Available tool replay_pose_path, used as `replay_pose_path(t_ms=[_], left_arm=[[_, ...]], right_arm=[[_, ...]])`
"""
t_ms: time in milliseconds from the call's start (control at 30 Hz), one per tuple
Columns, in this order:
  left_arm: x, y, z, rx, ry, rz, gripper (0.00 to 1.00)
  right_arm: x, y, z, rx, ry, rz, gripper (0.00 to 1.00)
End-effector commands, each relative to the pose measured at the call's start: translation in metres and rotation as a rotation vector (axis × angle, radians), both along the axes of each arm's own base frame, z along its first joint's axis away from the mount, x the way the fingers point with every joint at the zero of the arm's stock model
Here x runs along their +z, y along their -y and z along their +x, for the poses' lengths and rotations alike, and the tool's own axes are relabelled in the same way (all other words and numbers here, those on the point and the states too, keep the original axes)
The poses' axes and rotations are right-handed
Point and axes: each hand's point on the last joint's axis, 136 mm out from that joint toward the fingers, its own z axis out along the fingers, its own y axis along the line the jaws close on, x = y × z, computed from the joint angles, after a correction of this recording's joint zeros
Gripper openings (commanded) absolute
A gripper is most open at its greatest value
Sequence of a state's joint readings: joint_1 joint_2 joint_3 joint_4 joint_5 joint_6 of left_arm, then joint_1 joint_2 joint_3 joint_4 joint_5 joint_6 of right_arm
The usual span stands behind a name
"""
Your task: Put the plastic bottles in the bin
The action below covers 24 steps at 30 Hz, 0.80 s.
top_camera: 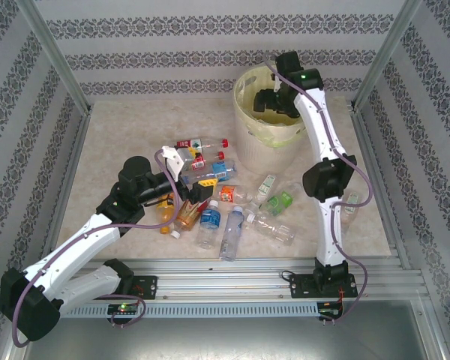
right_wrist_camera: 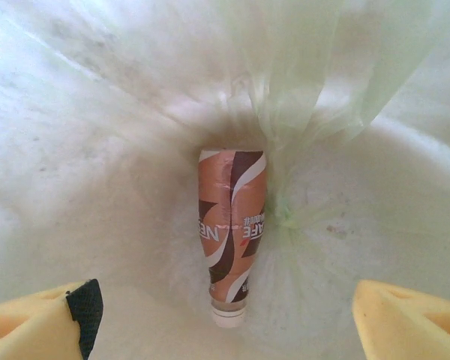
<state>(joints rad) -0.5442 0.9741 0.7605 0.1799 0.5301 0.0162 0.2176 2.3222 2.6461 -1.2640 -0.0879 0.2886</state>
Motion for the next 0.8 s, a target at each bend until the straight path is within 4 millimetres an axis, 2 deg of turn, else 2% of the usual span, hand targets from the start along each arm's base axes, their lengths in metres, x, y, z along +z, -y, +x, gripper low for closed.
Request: replay_pose_path(t_ms=[0, 367, 567, 767], left_arm=[[0.019, 0.003, -0.005, -0.029, 0.038, -0.009, 1.0], [0.023, 0.0, -0.007, -0.017, 0.045, -0.009, 1.0], [0.024, 0.0, -0.001, 0.011, 0.0, 0.018, 1.0], [0.022, -0.003, 0.004, 0.068, -0.077, 0.067, 1.0]], right_arm=[[0.047, 0.002, -0.004, -0.005, 0.107, 0.032, 0.87], [0.111, 0.012, -0.028, -0.006, 0.241, 0.026, 0.89], [0.14, 0.012, -0.054, 0.022, 0.291, 0.04, 0.93], [0.162, 0.011, -0.089, 0.054, 0.355, 0.035, 0.98]])
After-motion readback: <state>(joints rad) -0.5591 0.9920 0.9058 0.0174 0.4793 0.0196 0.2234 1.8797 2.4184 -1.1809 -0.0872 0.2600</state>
